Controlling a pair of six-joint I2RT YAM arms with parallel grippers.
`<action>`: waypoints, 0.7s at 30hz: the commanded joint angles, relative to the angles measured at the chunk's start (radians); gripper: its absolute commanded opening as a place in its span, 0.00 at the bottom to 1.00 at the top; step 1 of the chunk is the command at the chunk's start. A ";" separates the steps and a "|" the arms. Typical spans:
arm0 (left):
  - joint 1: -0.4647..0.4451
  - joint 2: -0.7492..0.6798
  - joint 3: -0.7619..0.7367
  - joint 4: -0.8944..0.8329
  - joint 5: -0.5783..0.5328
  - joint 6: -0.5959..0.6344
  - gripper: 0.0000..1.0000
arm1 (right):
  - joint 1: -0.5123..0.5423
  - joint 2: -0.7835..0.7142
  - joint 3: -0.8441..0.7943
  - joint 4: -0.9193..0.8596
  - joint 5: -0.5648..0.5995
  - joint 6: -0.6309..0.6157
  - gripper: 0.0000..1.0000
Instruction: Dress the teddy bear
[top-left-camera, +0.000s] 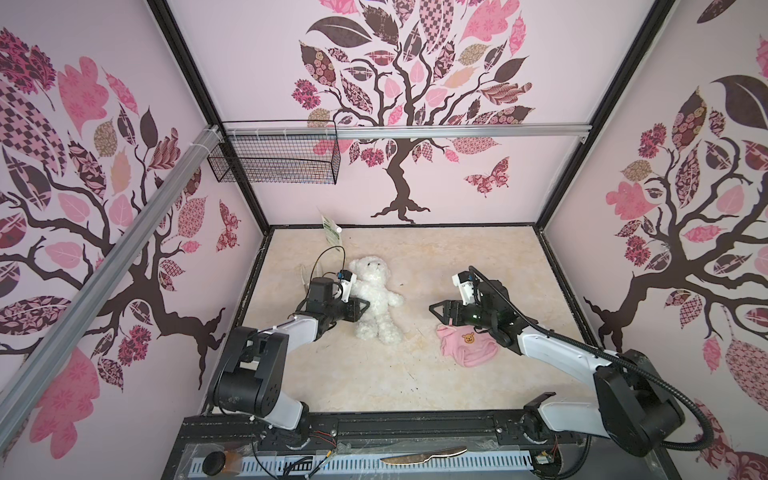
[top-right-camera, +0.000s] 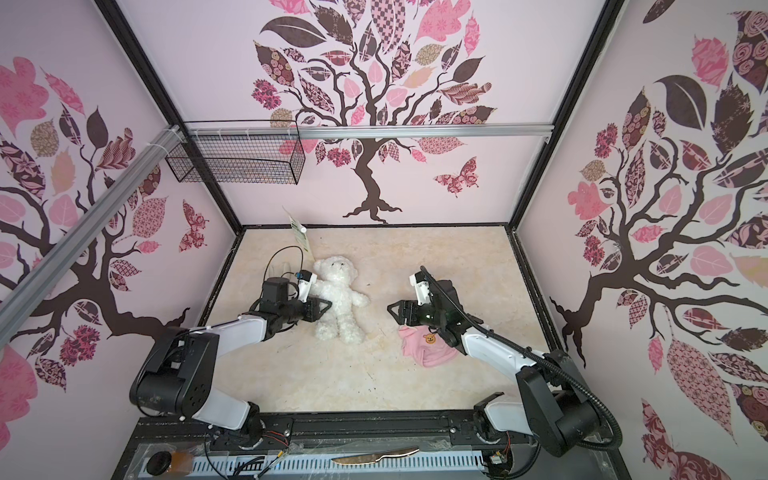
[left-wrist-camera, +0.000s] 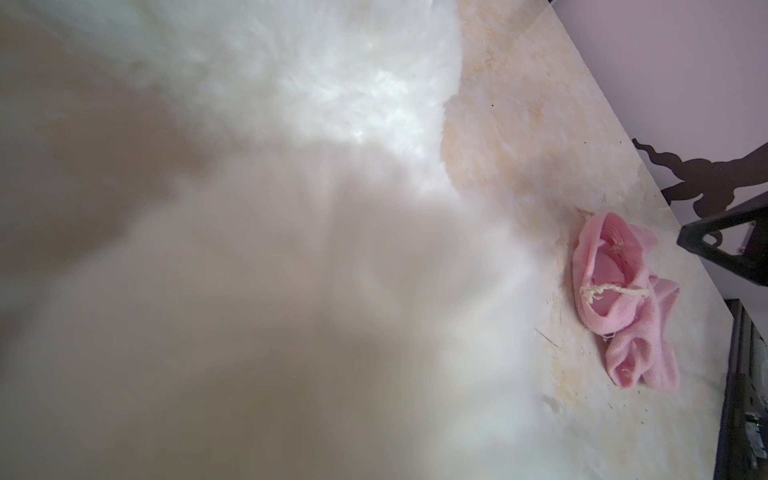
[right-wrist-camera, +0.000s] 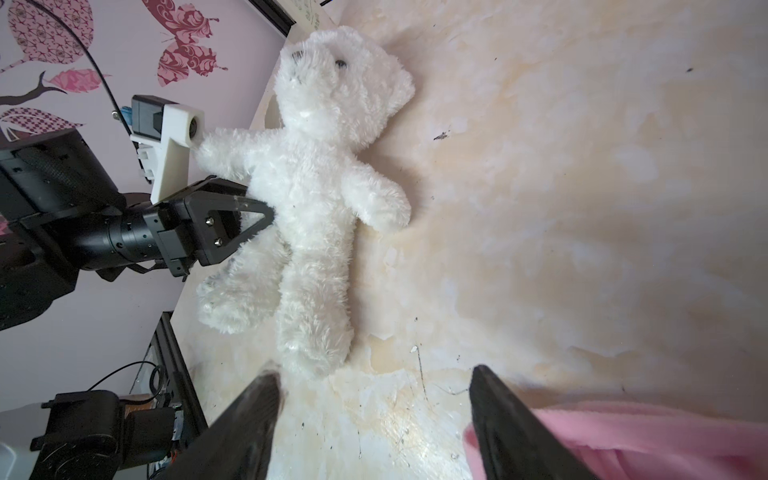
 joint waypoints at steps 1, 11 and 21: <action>-0.006 0.055 0.088 0.054 0.066 -0.091 0.27 | 0.000 -0.011 -0.003 -0.039 0.075 -0.014 0.77; -0.274 0.289 0.339 0.170 -0.102 -0.466 0.20 | -0.001 -0.131 -0.059 -0.188 0.244 -0.018 0.78; -0.388 0.466 0.502 0.207 -0.249 -0.530 0.24 | -0.014 -0.316 -0.147 -0.340 0.380 0.022 0.78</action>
